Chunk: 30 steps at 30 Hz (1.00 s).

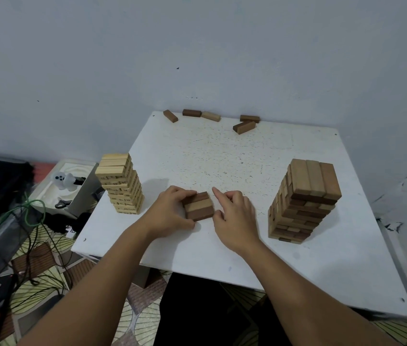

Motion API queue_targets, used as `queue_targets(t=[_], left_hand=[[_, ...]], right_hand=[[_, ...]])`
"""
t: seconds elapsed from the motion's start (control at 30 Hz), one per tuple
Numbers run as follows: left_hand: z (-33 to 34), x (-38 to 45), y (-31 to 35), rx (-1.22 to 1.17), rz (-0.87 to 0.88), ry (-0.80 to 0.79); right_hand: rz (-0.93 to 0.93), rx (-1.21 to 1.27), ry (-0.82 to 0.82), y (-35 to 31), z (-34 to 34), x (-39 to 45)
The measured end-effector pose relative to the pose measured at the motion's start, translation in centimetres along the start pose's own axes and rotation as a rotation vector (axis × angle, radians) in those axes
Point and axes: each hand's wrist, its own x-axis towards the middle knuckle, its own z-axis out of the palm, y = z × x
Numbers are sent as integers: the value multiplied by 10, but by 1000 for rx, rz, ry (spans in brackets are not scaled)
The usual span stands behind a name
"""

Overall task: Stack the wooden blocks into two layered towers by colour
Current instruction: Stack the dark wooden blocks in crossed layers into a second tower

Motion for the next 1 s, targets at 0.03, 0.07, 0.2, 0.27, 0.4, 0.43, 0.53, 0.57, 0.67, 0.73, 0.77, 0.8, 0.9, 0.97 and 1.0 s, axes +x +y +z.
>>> queue_targets(t=[0.03,0.07,0.2,0.27,0.4,0.43,0.53,0.57,0.67,0.73,0.77,0.8,0.9,0.97,1.0], left_hand=[[-3,0,0,5,-3,-23],[-6,0,0,-3,-5,-33],[-3,-8,-1,-68,-30,20],[3,-16,-6,-94,-26,112],[15,-28,-16,-146,-16,275],[15,-29,-17,-157,-19,285],[16,-29,-16,-195,-13,285],[16,-29,-16,-210,-9,291],[18,-30,-14,-228,4,318],[17,-29,-14,-230,-3,319],[17,-28,-15,-234,-7,318],[16,-28,-15,-240,-9,318],[12,-26,-14,-229,-21,285],[6,-23,-12,-192,-45,220],[2,-20,-11,-168,-62,176]], right_hand=[[0,-2,-19,-1,-1,0],[2,0,-34,-1,-1,0],[9,15,-42,-2,-3,-2],[4,8,-44,-3,-3,-2],[-22,-9,-30,-4,-2,-4],[-30,-12,-30,-4,-2,-4],[-38,-28,-35,-3,-2,-4],[-43,-38,-38,-3,-1,-4],[-49,-62,-39,-2,1,-4],[-56,-52,-14,-1,3,-3],[-57,-50,-10,0,2,-3],[-53,-49,-17,-1,2,-3],[-24,-16,-36,-3,-2,-3],[-13,-8,-62,-5,-6,-3],[-10,-13,-97,-6,-9,-2]])
